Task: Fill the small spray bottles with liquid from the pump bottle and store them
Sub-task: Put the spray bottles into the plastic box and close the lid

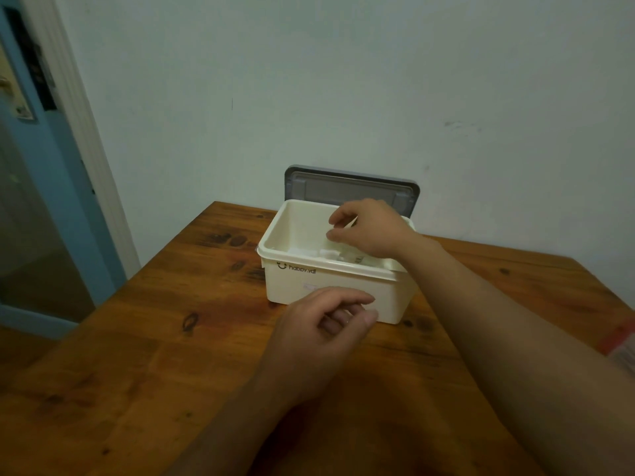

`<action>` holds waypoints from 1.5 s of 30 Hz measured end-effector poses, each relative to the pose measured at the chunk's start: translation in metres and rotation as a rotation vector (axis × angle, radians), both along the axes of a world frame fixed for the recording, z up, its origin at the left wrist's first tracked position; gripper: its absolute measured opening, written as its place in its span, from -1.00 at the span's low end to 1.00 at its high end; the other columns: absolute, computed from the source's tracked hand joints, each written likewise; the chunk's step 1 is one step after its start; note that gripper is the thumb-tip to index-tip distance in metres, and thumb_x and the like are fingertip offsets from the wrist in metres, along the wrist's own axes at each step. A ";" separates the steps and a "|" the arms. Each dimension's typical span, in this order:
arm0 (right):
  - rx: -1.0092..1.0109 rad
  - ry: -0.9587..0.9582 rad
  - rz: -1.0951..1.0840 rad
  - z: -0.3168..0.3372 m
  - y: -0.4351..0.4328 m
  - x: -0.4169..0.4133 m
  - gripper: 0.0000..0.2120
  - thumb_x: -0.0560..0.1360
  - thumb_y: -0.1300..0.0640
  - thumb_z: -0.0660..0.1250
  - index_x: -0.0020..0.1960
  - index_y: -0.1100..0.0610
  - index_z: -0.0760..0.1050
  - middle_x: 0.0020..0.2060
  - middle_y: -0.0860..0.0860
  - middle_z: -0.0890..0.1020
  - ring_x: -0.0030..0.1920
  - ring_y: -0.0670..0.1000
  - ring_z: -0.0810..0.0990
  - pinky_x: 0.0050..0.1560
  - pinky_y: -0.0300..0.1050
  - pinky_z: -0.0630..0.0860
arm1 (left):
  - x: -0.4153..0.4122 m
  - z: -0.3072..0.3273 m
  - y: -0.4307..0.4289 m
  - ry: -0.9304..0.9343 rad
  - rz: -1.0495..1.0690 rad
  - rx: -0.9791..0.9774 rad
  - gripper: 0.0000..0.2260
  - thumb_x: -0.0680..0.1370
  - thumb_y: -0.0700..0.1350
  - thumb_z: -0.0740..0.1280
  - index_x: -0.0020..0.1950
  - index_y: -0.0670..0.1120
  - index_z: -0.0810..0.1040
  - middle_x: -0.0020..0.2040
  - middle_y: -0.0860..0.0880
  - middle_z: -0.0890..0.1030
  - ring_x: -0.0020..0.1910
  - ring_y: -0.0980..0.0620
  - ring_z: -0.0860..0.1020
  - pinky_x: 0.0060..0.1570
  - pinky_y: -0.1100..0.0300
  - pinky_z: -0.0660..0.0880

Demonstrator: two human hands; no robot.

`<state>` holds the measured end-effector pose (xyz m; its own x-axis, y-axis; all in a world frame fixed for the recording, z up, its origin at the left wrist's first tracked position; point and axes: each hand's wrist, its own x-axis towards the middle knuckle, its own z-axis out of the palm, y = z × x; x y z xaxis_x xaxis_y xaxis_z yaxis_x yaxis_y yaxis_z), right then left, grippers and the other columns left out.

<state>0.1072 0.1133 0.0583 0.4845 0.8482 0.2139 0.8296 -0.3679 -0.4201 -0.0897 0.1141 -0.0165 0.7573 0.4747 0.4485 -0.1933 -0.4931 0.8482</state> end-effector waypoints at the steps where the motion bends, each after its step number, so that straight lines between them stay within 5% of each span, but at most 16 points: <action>1: 0.078 0.011 -0.026 0.002 -0.006 0.001 -0.78 0.47 -0.06 0.42 0.08 -0.06 0.61 -0.03 -0.15 0.65 -0.03 -0.09 0.58 -0.01 -0.16 0.48 | 0.000 0.004 0.000 -0.046 0.012 -0.050 -0.78 0.47 0.13 0.34 0.08 0.13 0.61 -0.09 0.15 0.62 -0.08 0.15 0.58 -0.15 0.35 0.53; 5: 0.262 0.063 -0.097 0.008 -0.025 0.005 -0.81 0.51 -0.06 0.37 0.10 -0.07 0.60 -0.08 -0.20 0.61 -0.01 -0.14 0.56 0.04 -0.16 0.49 | 0.000 0.018 0.011 -0.196 0.091 -0.193 -0.86 0.52 0.04 0.32 0.04 0.09 0.61 -0.08 0.07 0.65 -0.11 0.12 0.61 -0.11 0.25 0.60; 9: 0.327 0.111 -0.115 0.012 -0.039 0.004 -0.78 0.52 -0.02 0.36 0.14 -0.02 0.61 -0.09 -0.20 0.60 -0.04 -0.18 0.55 0.06 -0.19 0.50 | 0.005 0.034 0.028 -0.258 0.159 -0.126 -0.82 0.54 -0.02 0.29 0.09 0.01 0.61 -0.09 0.07 0.67 -0.09 0.10 0.62 -0.11 0.22 0.60; 22: 0.628 0.218 -0.271 0.006 -0.058 0.009 -0.80 0.56 0.07 0.32 0.16 -0.01 0.59 -0.06 -0.18 0.61 -0.04 -0.19 0.56 -0.09 -0.36 0.45 | 0.037 0.066 0.090 -0.167 0.294 -0.005 -0.89 0.58 0.01 0.31 0.09 0.13 0.58 -0.01 0.17 0.63 -0.02 0.27 0.57 -0.09 0.45 0.50; 29: 0.812 0.245 -0.402 -0.001 -0.061 0.021 -0.73 0.58 0.08 0.31 0.27 0.03 0.52 0.18 -0.07 0.59 0.08 -0.15 0.52 -0.06 -0.43 0.39 | 0.058 0.071 0.121 -0.108 0.392 -0.088 -0.79 0.57 0.04 0.33 0.20 0.08 0.56 0.06 0.25 0.55 0.04 0.33 0.49 0.04 0.31 0.47; 37: 0.632 0.448 -0.429 -0.010 -0.057 0.034 -0.52 0.62 -0.08 0.22 0.49 0.02 0.29 0.45 0.01 0.40 0.43 0.02 0.37 0.27 -0.11 0.34 | 0.073 0.072 0.141 0.122 0.320 -0.246 -0.46 0.58 0.22 0.21 0.50 0.05 0.25 0.49 0.05 0.32 0.44 0.02 0.30 0.22 0.15 0.26; 45: 0.513 0.525 -0.406 -0.010 -0.045 0.042 -0.39 0.60 -0.18 0.19 0.57 -0.01 0.14 0.53 0.05 0.27 0.49 0.10 0.29 0.41 0.03 0.28 | 0.082 0.070 0.154 0.278 0.225 -0.271 -0.40 0.56 0.32 0.13 0.54 0.09 0.20 0.50 0.03 0.31 0.46 -0.02 0.30 0.37 0.02 0.25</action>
<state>0.1487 0.0687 0.0486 0.8755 0.4455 0.1872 0.3241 -0.2538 -0.9113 -0.0076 0.2685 0.0540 0.6960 0.7137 0.0790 0.1472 -0.2495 0.9571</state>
